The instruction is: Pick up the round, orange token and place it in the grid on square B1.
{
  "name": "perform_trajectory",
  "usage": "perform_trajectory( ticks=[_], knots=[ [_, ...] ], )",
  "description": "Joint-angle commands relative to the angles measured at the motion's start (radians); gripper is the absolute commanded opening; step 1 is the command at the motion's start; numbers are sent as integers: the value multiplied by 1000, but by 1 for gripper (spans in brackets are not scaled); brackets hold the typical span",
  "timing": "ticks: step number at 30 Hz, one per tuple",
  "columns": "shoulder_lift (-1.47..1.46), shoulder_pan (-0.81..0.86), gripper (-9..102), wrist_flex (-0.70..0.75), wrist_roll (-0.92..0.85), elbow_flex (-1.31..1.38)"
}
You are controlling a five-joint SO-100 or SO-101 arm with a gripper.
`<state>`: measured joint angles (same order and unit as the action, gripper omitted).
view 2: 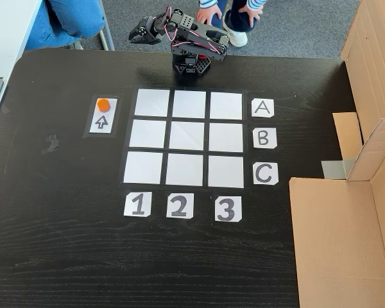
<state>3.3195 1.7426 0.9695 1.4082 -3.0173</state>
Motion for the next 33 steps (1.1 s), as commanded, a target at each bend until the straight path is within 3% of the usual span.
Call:
perform_trajectory(
  ticks=[1, 20, 33],
  knots=[
    [-5, -25, 2, 5, -8, 51],
    [-506, -55, 4, 115, -8, 560],
    [-1025, -110, 4, 359, -6, 1140]
  ],
)
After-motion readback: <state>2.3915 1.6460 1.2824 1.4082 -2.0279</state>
